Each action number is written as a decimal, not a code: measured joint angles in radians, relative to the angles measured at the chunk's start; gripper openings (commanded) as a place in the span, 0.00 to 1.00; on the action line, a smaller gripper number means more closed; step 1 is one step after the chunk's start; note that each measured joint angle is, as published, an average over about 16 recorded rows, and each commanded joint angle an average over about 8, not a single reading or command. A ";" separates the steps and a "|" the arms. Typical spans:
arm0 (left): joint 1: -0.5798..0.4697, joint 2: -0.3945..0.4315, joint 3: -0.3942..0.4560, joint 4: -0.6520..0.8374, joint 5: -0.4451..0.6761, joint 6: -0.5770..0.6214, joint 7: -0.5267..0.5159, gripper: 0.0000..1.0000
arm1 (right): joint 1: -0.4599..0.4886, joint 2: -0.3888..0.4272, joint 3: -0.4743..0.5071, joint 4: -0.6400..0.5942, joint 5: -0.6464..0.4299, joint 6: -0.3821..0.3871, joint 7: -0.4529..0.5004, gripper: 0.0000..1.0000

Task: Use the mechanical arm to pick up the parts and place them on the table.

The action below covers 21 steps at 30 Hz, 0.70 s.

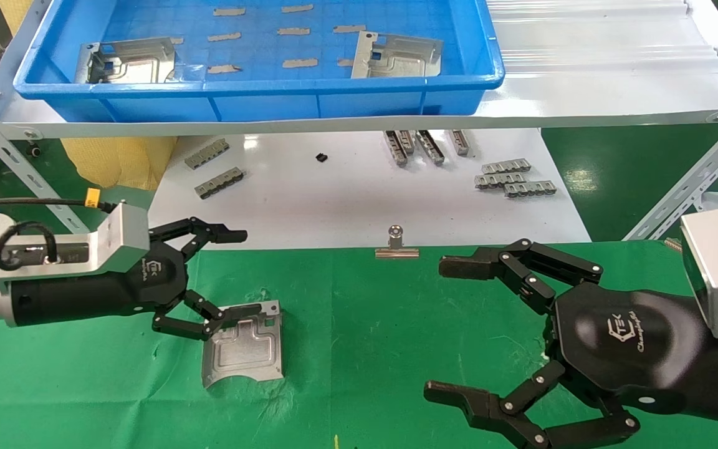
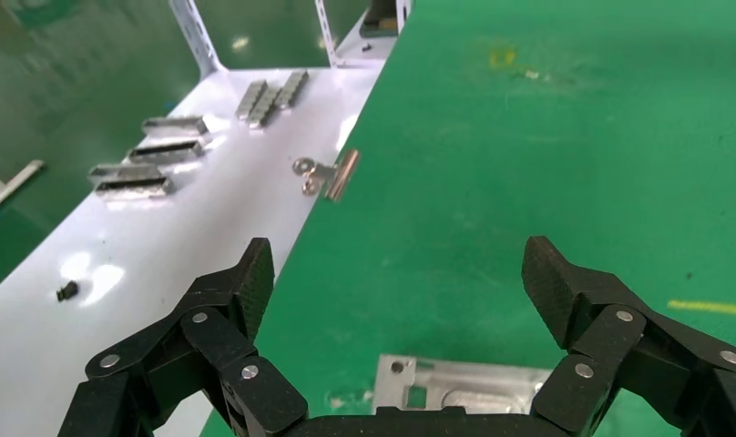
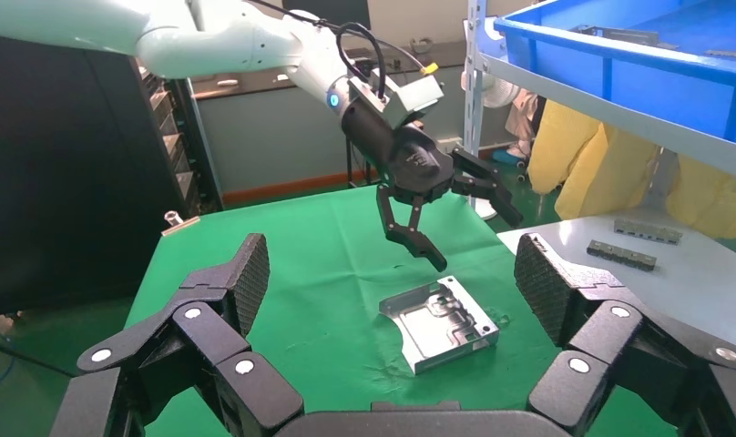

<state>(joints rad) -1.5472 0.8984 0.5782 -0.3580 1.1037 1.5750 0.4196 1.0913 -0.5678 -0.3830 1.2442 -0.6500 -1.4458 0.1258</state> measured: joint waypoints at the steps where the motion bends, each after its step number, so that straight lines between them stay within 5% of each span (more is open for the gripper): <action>1: 0.011 -0.006 -0.007 -0.021 -0.008 -0.002 -0.014 1.00 | 0.000 0.000 0.000 0.000 0.000 0.000 0.000 1.00; 21: 0.223 -0.136 -0.141 -0.438 -0.176 -0.038 -0.287 1.00 | 0.000 0.000 0.000 0.000 0.000 0.000 0.000 1.00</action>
<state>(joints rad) -1.3238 0.7627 0.4371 -0.7956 0.9274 1.5375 0.1327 1.0913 -0.5677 -0.3831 1.2442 -0.6499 -1.4458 0.1258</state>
